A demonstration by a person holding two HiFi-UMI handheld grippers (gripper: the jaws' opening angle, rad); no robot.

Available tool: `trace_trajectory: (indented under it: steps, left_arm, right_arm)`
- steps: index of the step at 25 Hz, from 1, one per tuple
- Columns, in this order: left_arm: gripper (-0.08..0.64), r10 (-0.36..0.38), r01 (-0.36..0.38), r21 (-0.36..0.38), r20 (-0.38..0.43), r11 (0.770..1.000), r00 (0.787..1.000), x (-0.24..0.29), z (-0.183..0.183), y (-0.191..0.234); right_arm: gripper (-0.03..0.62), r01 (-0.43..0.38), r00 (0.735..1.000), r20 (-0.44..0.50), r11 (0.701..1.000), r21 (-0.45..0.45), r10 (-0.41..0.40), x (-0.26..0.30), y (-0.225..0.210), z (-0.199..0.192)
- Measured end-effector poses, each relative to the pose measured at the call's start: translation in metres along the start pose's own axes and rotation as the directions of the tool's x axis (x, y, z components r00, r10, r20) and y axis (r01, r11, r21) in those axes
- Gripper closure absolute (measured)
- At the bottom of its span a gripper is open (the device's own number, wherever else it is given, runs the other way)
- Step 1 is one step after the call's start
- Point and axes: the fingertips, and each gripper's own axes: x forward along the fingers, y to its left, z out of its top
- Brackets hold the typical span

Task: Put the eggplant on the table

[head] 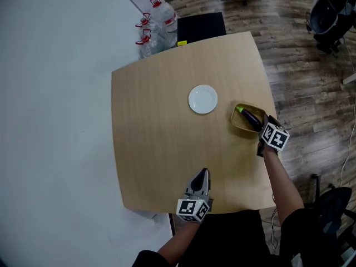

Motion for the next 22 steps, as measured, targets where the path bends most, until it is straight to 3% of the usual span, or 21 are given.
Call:
trace_trajectory:
  steps: [6,16,22]
  left_arm:
    - [0.545,-0.010,0.009,0.017,0.037,1.000,0.999,-0.031,0.004,-0.006]
    - [0.545,-0.046,0.042,0.038,0.112,0.998,0.993,-0.114,0.013,-0.011]
    - [0.545,-0.042,0.044,-0.013,0.146,0.999,0.988,-0.173,-0.001,-0.005]
  right_arm:
    - [0.451,-0.071,0.996,0.052,0.996,-0.044,0.074,-0.044,0.018,0.005]
    - [0.451,-0.149,0.975,0.137,0.973,-0.174,0.174,-0.174,0.071,-0.008]
    - [0.451,-0.185,0.960,0.158,0.946,-0.266,0.232,-0.260,0.104,-0.053]
